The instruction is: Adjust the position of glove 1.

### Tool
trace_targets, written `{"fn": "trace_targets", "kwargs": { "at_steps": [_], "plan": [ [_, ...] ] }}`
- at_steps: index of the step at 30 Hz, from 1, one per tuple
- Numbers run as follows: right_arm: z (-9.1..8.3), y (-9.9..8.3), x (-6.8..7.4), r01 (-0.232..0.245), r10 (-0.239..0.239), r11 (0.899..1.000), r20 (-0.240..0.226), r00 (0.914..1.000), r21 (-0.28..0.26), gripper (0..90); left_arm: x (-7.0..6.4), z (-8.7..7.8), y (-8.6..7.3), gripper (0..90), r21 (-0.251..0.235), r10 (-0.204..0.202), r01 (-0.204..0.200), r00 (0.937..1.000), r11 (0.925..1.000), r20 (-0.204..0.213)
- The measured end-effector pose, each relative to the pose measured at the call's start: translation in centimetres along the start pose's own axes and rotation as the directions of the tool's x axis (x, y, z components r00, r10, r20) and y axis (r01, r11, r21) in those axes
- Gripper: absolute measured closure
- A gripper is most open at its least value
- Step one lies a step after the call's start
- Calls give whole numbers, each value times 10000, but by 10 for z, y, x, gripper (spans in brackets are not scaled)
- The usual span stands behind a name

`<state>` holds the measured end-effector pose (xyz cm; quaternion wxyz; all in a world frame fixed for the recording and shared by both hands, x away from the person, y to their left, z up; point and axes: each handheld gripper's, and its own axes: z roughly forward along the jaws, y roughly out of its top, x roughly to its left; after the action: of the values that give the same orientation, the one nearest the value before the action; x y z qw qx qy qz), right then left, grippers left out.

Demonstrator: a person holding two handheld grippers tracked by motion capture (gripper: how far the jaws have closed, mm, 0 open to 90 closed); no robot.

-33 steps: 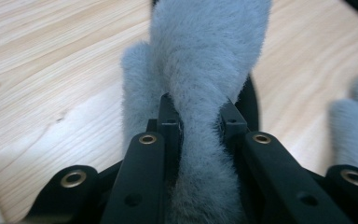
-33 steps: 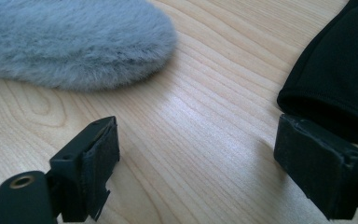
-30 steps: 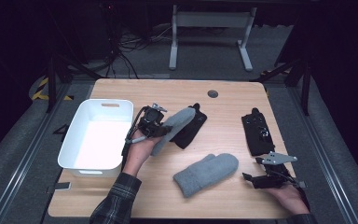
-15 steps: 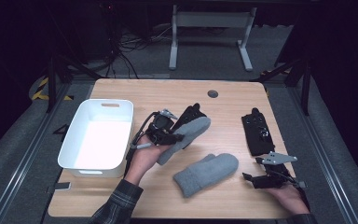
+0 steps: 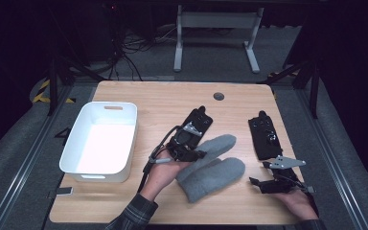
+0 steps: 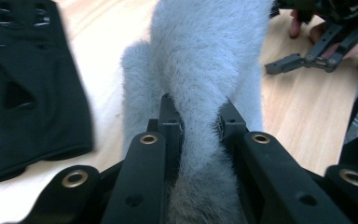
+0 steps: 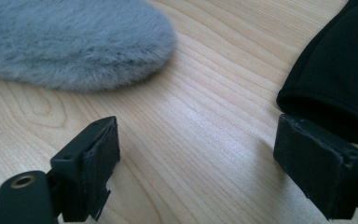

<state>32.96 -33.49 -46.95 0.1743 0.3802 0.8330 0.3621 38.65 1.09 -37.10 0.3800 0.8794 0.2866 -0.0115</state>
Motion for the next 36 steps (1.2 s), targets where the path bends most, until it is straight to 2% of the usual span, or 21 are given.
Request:
{"fn": "trace_targets", "kwargs": {
  "at_steps": [10, 19, 23, 25, 27, 29, 30, 34, 36],
  "plan": [
    [0, 0, 0, 1, -1, 10000, -18, 10000, 1, 148, -18, 20, -1, 776, 255, 231, -233, 9997, 9994, 70],
    [0, 0, 0, 17, -17, 10000, -16, 10000, 4, 148, -21, 41, -7, 770, 684, 282, -287, 9996, 9972, 85],
    [0, 0, 0, 20, -20, 10000, -16, 10000, 3, 148, -23, 47, -10, 742, 688, 343, -357, 9992, 9970, 215],
    [0, 0, 0, 14, -14, 10000, -14, 10000, -1, 148, -25, 48, -10, 691, 622, 502, -508, 9987, 9968, 119],
    [0, 0, 0, 18, -18, 10000, -8, 10000, 2, 148, -27, 47, -10, 599, 532, 602, -602, 9982, 9968, 31],
    [0, 0, 0, 16, -16, 10000, -10, 10000, 1, 148, -29, 45, -10, 510, 446, 695, -699, 9975, 9966, 98],
    [0, 0, 0, 16, -16, 10000, -9, 10000, 0, 148, -29, 40, -8, 458, 346, 767, -776, 9967, 9964, 267],
    [0, 0, 0, 19, -19, 10000, -8, 10000, 1, 148, -25, 30, -7, 417, -158, 715, -706, 9953, 9974, 652],
    [0, 0, 0, 24, -24, 10000, 0, 10000, 5, 148, -22, 25, -4, 395, -243, 749, -737, 9956, 9970, 565]
  ]
}}
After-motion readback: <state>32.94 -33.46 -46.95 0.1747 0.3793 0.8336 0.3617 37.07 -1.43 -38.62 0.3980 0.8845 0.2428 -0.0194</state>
